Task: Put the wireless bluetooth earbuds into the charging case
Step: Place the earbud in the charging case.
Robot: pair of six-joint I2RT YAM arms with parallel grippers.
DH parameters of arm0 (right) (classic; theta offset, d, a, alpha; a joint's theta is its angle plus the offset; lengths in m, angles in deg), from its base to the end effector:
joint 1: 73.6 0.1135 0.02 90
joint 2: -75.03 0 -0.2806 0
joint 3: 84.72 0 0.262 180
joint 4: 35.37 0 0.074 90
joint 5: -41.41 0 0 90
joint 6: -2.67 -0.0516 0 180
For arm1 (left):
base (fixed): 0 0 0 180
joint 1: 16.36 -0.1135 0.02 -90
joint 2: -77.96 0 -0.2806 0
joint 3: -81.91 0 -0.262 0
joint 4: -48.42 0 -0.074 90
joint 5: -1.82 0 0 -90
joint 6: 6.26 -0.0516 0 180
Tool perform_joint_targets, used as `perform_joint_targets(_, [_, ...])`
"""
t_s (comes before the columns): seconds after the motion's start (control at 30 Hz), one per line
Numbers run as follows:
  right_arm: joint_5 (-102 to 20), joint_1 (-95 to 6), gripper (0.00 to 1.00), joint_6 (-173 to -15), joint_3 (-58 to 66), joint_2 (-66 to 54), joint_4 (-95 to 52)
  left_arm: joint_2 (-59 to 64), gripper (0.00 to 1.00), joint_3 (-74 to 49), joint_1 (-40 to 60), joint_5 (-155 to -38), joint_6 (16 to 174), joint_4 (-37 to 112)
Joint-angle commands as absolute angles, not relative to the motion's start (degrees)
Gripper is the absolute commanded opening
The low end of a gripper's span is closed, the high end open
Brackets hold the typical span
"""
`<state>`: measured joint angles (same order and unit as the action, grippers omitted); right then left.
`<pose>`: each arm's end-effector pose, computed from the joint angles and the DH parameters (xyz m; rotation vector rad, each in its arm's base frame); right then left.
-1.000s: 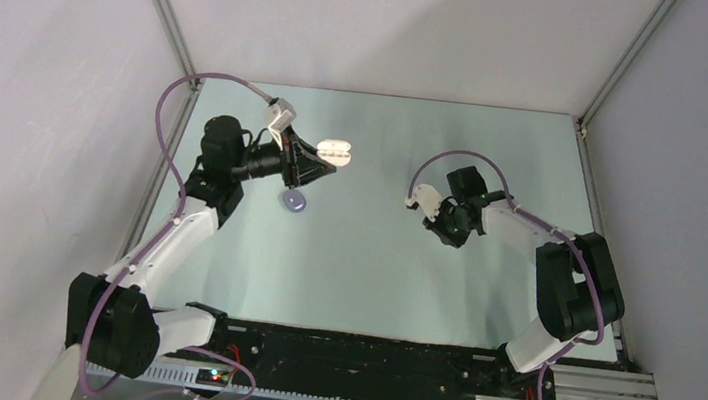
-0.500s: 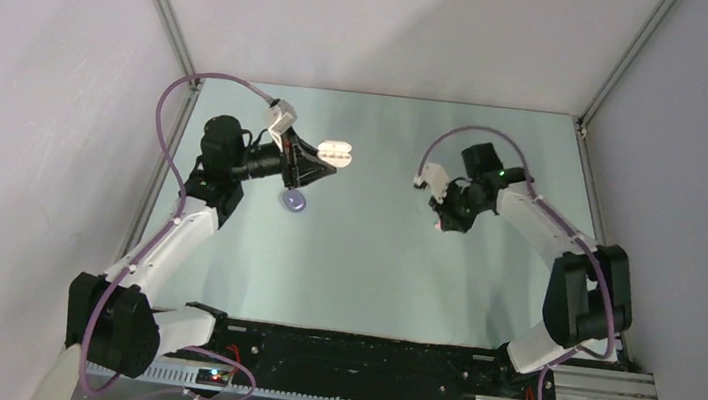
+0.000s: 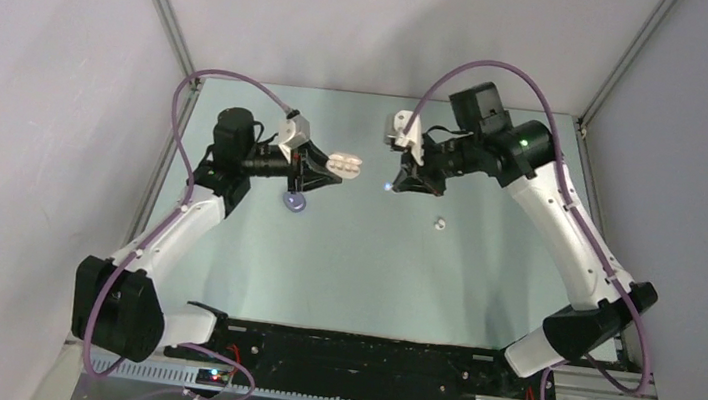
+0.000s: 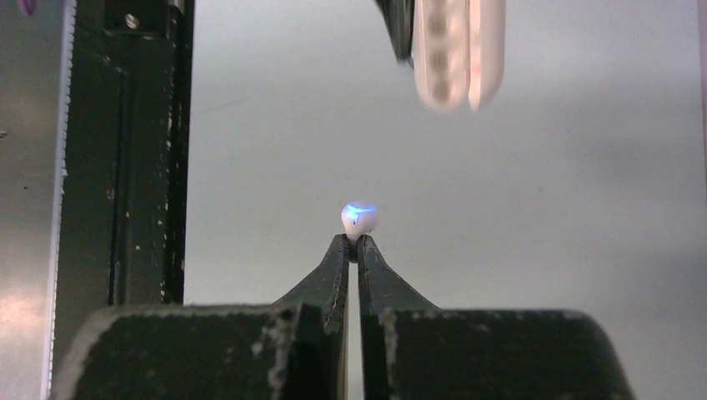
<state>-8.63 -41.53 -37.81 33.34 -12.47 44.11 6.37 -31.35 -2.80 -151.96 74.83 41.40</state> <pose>0.2434 0.1916 0.4415 -1.7045 1.5052 0.6817 0.2683 -0.1123 0.3377 1.0918 1.3959 -1.0355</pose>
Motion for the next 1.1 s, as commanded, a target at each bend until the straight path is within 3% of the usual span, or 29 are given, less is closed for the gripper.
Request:
perform_joint_targets(0.0, [-7.38, -36.88, 0.0, -41.4, 41.55, -16.9, 47.48, 6.63, 0.0, -29.51, -1.14, -154.74, 65.49, 38.07])
perform_joint_targets(0.3, [-11.55, -31.54, 0.0, -42.67, 42.57, -18.78, 40.16, 7.09, 0.0, -27.57, 0.65, -154.33, 52.9, 26.39])
perform_joint_targets(1.07, [-22.34, -27.86, 0.0, -44.58, 38.28, -20.98, 34.22, 10.25, 0.0, -29.89, 1.29, -154.44, 56.37, 28.95])
